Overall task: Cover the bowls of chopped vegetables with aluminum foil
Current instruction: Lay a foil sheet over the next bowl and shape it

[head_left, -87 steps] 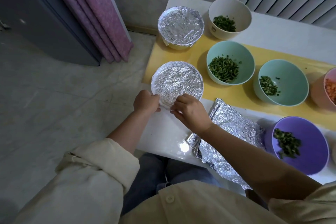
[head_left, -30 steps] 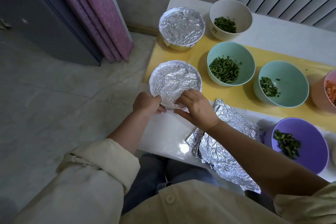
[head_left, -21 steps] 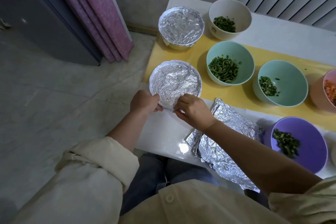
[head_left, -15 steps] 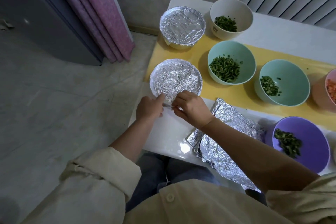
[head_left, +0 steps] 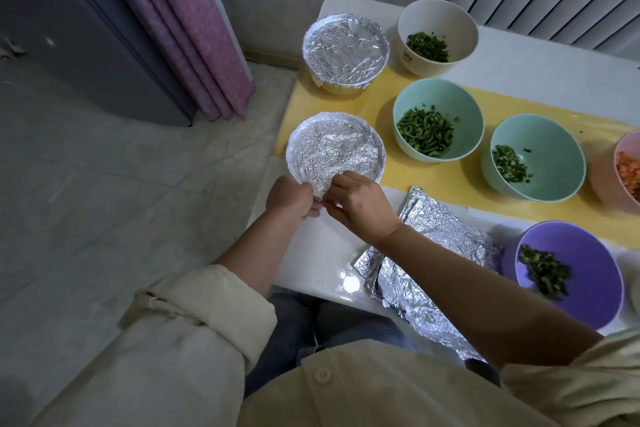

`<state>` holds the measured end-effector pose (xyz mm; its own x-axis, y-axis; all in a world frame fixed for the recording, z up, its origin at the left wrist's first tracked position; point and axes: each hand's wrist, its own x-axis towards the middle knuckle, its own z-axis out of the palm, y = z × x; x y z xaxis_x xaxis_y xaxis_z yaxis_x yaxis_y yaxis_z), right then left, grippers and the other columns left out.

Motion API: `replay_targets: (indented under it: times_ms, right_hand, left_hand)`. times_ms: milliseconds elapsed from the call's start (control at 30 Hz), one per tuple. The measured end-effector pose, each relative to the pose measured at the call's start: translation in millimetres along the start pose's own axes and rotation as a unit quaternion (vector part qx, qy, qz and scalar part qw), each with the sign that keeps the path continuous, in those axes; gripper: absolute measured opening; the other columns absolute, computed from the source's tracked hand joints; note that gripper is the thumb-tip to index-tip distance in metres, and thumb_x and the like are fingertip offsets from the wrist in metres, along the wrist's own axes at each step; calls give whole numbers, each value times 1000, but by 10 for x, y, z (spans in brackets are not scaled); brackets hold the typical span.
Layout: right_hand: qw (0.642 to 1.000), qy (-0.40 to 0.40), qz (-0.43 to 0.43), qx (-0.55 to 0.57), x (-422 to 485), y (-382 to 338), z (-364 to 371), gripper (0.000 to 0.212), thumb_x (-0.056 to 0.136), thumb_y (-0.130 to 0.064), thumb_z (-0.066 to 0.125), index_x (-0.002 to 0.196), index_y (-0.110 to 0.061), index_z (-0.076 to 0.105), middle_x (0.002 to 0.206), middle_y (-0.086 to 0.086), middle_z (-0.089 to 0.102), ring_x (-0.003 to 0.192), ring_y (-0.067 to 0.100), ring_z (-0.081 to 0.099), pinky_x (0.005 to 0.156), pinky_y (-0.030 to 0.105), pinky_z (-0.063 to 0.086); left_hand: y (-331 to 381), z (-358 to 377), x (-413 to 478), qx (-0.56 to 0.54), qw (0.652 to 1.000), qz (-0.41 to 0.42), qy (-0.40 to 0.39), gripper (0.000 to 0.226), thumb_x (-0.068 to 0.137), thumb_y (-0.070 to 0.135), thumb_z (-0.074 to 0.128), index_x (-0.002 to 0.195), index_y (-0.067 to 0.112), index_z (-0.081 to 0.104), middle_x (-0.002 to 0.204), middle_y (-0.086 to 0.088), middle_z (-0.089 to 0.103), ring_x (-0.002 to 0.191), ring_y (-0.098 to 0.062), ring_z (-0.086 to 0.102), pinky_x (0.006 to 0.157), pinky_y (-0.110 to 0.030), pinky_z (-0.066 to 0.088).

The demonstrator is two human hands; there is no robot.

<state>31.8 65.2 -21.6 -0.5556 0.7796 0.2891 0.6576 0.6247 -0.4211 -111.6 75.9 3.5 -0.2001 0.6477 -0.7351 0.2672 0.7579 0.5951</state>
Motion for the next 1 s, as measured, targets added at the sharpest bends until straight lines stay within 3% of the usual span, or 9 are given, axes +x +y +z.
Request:
replay_targets:
  times_ms: [133, 267, 367, 467, 667, 800, 933, 1000]
  right_hand:
    - [1000, -3, -1, -1, -10, 19, -2, 26, 89, -15, 52, 65, -6, 60, 68, 8, 52, 64, 28, 52, 52, 36, 41]
    - [1000, -8, 1, 3, 3, -6, 27, 32, 92, -24, 51, 69, -7, 64, 70, 7, 55, 65, 28, 55, 53, 35, 43]
    - [1000, -22, -2, -13, 0, -11, 6, 19, 85, -24, 68, 76, -8, 66, 75, 8, 57, 69, 29, 56, 58, 34, 43]
    - [999, -23, 3, -25, -49, 16, -50, 19, 75, -18, 80, 74, -7, 64, 74, 8, 57, 68, 29, 55, 58, 35, 43]
    - [999, -17, 10, -28, 32, 26, -23, 15, 77, -8, 73, 71, -7, 60, 70, 8, 55, 66, 29, 54, 59, 35, 37]
    - [999, -22, 20, -23, 107, 47, -44, 11, 82, -14, 56, 75, -6, 58, 71, 9, 55, 66, 30, 53, 62, 35, 37]
    - [999, -17, 22, -27, 130, 70, -61, 17, 84, -17, 51, 76, -5, 59, 72, 10, 54, 67, 30, 52, 61, 36, 39]
    - [999, -16, 23, -30, 130, 64, -60, 18, 85, -17, 50, 75, -5, 59, 72, 10, 54, 67, 30, 52, 60, 39, 41]
  left_hand:
    - [10, -19, -40, -2, 1000, -17, -15, 18, 92, 16, 48, 92, 6, 63, 71, -7, 72, 68, -27, 72, 80, -35, 55]
    - [23, -30, -18, 12, 1000, -14, -3, 17, 87, 10, 48, 88, 6, 64, 71, -10, 73, 71, -26, 74, 81, -36, 56]
    - [38, -53, 15, 30, 999, -5, 11, 16, 84, 11, 48, 85, 6, 64, 71, -12, 74, 69, -27, 75, 74, -34, 56]
    - [54, -94, 26, 44, 999, 3, 12, 14, 84, 11, 48, 83, 9, 63, 68, -10, 73, 64, -26, 73, 64, -29, 50]
    - [20, -71, -1, -7, 1000, -17, 19, 25, 90, 24, 48, 91, 6, 65, 76, -8, 74, 66, -27, 71, 67, -30, 50]
    - [63, -27, -66, -77, 995, -66, -24, 42, 96, 43, 41, 85, 8, 62, 83, -13, 72, 74, -27, 68, 79, -35, 55]
    - [132, 44, -101, -114, 991, -52, -45, 23, 98, 24, 45, 93, 6, 58, 87, -18, 65, 65, -24, 61, 61, -28, 50]
    - [151, 43, -95, -96, 993, -52, -53, 19, 97, 12, 41, 87, 6, 56, 89, -19, 63, 63, -24, 58, 59, -27, 46]
